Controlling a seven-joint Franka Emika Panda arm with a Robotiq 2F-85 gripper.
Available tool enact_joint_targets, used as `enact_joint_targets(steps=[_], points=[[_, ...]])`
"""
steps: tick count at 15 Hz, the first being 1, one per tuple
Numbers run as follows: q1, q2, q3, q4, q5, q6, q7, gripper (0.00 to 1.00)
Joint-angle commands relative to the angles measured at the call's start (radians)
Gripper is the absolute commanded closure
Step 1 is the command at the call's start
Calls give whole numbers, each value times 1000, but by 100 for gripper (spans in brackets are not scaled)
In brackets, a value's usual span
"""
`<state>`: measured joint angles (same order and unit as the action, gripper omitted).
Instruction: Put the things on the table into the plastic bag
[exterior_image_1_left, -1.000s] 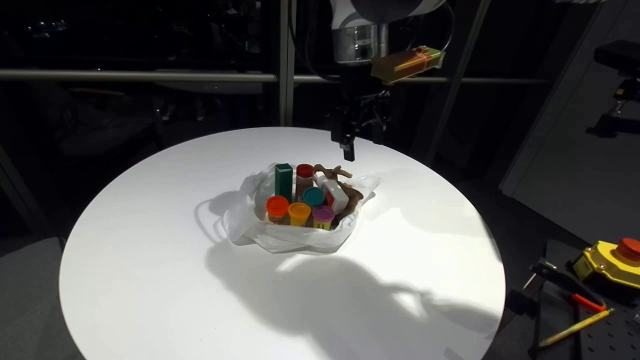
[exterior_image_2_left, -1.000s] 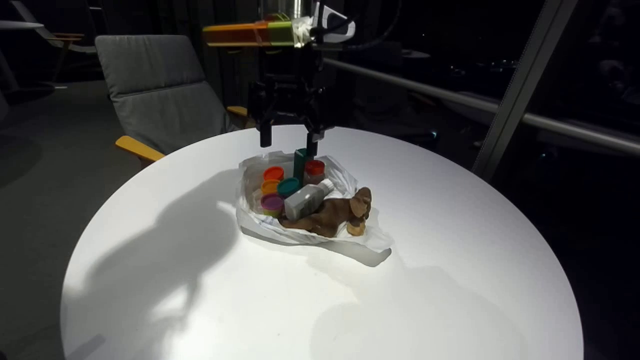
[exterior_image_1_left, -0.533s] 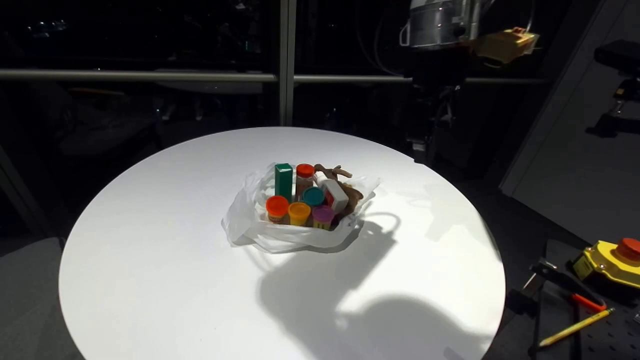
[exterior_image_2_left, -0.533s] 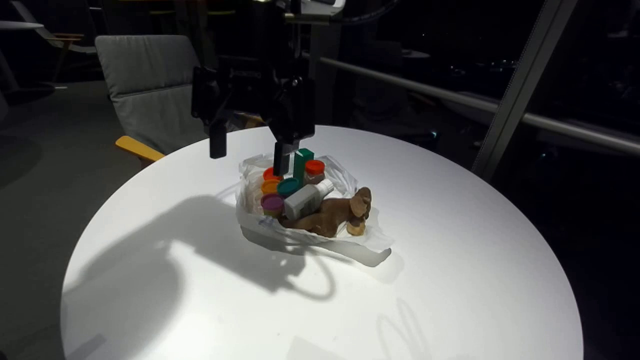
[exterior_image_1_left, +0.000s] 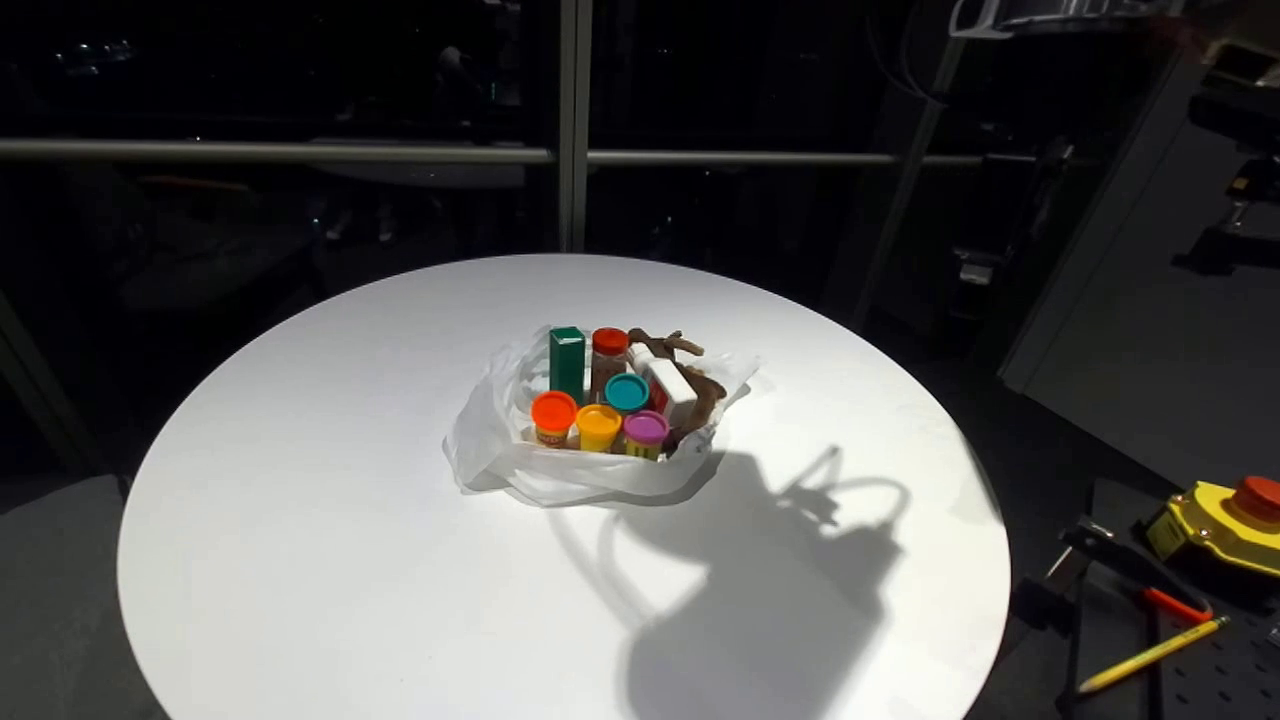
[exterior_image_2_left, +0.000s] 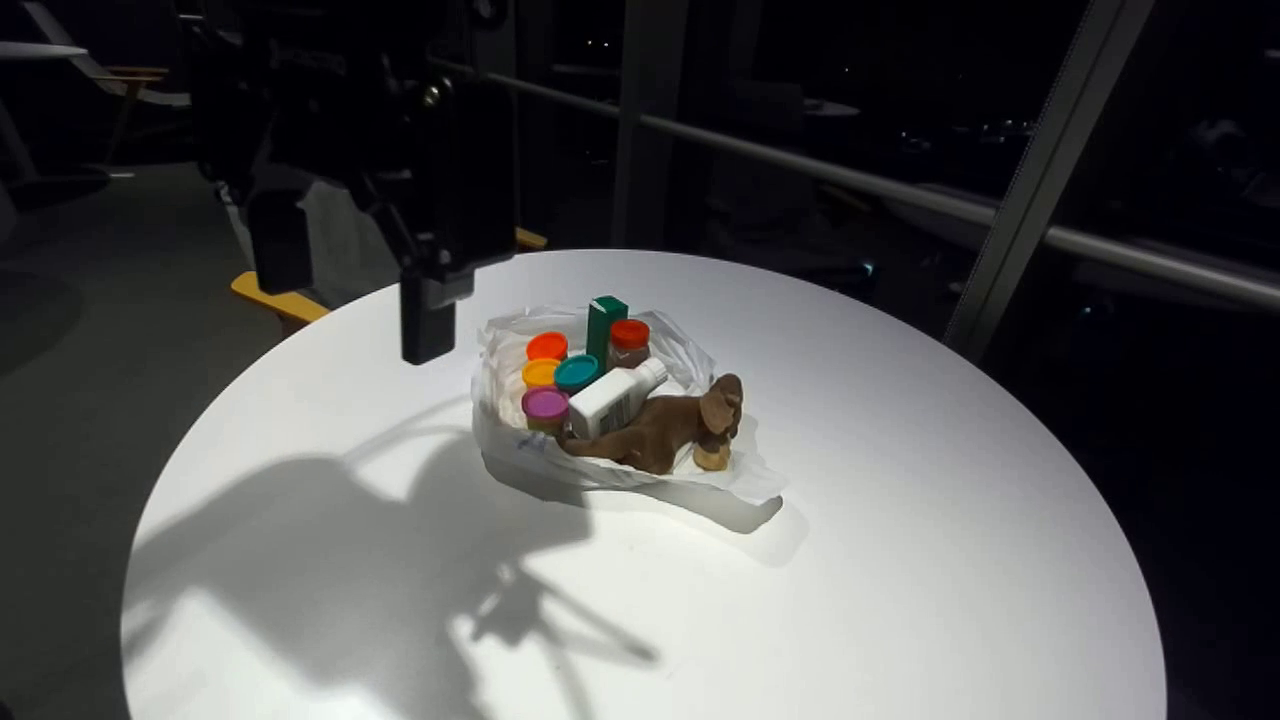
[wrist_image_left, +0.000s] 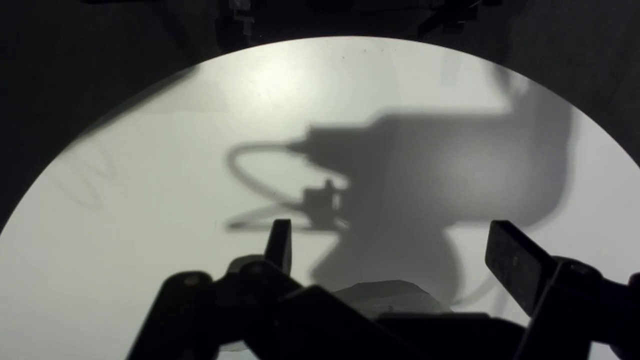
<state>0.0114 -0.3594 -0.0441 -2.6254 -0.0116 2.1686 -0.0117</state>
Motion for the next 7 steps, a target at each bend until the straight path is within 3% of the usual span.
enact_joint_targets(steps=[1,7], points=[[-10,-12,9,-8,4,-1,-4,0],[-10,-15,9,-14,5,-1,-6,0]])
